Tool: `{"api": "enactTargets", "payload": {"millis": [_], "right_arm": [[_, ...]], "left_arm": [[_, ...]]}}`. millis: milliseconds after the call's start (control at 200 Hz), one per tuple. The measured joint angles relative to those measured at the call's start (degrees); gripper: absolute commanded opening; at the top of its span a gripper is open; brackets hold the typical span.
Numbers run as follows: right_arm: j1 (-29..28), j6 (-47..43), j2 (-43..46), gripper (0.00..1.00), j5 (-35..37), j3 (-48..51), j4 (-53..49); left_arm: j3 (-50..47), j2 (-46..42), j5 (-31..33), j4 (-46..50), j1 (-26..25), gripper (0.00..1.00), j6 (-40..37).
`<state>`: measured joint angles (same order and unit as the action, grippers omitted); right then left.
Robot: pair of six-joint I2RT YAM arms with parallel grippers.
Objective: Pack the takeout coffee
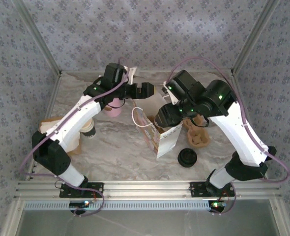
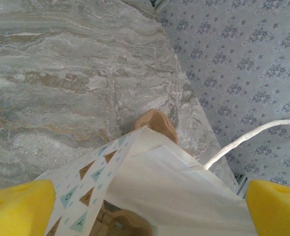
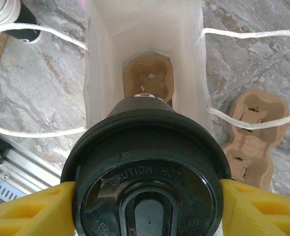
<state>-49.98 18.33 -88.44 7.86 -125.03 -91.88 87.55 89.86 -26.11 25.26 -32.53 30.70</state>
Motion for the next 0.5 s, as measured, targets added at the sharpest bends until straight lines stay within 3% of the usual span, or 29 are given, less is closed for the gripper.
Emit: {"api": "enactTargets", "payload": {"millis": [500], "right_arm": [[1.1,-1.2,-5.6,0.70,-0.2,2.4,0.0]], "left_arm": [[-7.2,-9.3,0.1,0.0,2.2,0.99,0.0]]}}
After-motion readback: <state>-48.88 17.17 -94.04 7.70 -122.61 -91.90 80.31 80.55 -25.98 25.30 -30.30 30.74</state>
